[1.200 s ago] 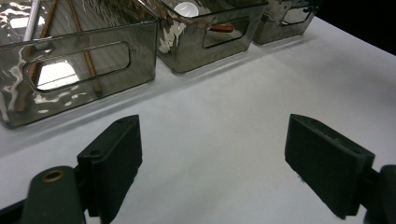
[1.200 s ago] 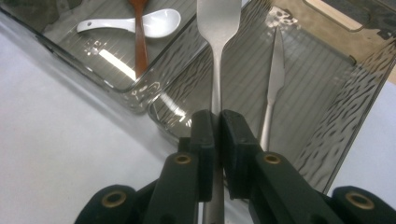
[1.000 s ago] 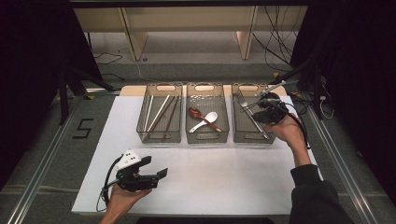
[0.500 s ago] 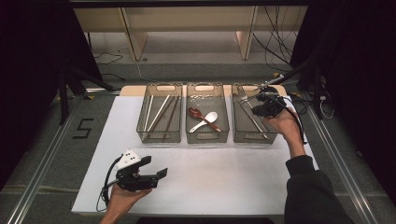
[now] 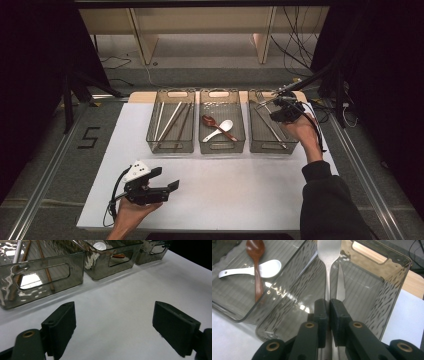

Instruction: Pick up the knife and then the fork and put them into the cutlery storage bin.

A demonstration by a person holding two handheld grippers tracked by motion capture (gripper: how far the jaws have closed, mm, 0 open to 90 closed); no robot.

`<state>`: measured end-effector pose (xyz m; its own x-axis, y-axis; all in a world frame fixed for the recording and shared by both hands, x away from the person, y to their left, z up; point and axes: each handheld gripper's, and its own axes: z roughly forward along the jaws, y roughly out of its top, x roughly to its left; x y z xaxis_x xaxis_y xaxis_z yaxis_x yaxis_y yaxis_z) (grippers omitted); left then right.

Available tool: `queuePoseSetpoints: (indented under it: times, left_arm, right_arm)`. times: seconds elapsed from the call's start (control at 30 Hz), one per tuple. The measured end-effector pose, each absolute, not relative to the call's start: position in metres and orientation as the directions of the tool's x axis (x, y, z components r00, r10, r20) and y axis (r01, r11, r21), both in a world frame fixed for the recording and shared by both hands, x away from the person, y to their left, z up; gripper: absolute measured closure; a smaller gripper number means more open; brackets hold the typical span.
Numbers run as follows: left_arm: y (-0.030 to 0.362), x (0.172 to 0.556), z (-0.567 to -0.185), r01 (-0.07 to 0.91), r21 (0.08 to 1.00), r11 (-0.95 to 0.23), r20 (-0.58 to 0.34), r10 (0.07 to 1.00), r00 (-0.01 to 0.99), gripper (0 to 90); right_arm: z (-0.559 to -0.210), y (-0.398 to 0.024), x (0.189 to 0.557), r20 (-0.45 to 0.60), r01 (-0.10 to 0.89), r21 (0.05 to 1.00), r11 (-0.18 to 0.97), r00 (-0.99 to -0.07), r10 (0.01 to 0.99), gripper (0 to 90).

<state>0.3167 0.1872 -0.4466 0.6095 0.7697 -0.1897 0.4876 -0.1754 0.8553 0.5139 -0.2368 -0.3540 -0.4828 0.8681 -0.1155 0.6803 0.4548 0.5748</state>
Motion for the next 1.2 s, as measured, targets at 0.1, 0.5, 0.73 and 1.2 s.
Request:
queuePoseSetpoints:
  times: [0.1, 0.5, 0.73, 1.2]
  left_arm:
    - [0.187, 0.317, -0.447, 0.488, 0.855, -0.176, -0.189, 0.770, 0.610, 18.5]
    - [0.188, 0.317, -0.447, 0.489, 0.854, -0.177, -0.190, 0.769, 0.610, 18.5]
    - [0.187, 0.317, -0.447, 0.488, 0.855, -0.176, -0.190, 0.769, 0.610, 18.5]
    - [0.187, 0.317, -0.447, 0.489, 0.854, -0.178, -0.189, 0.770, 0.610, 18.5]
  right_arm:
    - [-0.357, -0.238, 0.516, -0.125, 0.685, 0.570, 0.453, -0.473, 0.872, 84.2]
    - [-0.373, -0.242, 0.520, -0.143, 0.689, 0.575, 0.440, -0.445, 0.884, 84.1]
    - [-0.382, -0.246, 0.520, -0.138, 0.695, 0.573, 0.435, -0.442, 0.886, 84.1]
    - [-0.393, -0.250, 0.518, -0.145, 0.702, 0.560, 0.440, -0.440, 0.886, 83.8]
